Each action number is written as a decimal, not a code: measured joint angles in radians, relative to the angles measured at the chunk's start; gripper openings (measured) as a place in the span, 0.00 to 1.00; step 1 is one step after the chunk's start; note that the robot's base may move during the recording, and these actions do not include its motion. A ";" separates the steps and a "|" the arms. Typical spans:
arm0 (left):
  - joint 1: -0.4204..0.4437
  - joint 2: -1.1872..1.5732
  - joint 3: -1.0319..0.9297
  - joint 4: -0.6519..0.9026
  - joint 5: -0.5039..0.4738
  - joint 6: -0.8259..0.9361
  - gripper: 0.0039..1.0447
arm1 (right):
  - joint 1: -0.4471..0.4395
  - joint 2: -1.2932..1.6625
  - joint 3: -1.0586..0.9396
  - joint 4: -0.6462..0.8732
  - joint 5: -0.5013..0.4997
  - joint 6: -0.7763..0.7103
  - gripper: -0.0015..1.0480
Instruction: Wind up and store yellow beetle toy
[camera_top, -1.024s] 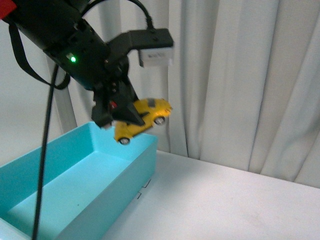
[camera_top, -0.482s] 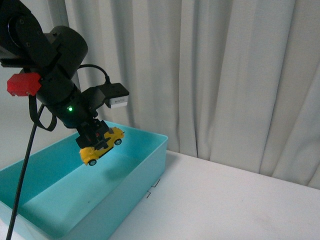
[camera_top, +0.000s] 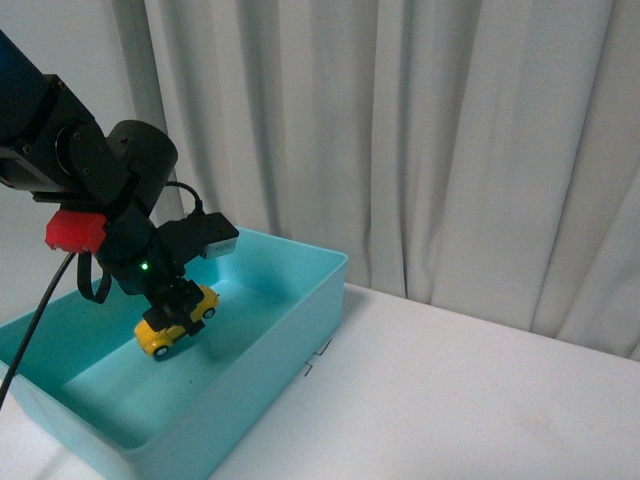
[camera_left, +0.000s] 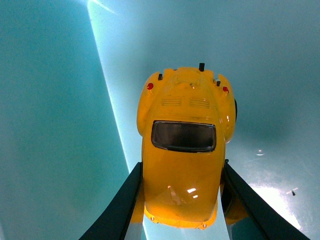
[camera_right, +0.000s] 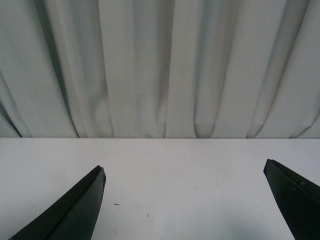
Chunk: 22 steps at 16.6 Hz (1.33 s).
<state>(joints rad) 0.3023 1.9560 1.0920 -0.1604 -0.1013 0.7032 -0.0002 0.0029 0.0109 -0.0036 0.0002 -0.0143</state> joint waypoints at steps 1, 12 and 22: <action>-0.003 0.003 -0.001 0.005 0.000 0.000 0.35 | 0.000 0.000 0.000 0.000 0.000 0.000 0.94; 0.014 -0.336 -0.124 0.087 0.235 -0.010 0.94 | 0.000 0.000 0.000 0.000 0.000 0.000 0.94; 0.023 -1.104 -0.645 0.534 0.419 -0.462 0.69 | 0.000 0.000 0.000 -0.001 0.000 0.000 0.94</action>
<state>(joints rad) 0.3252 0.8524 0.4473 0.3733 0.3176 0.2409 -0.0002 0.0029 0.0109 -0.0044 0.0002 -0.0143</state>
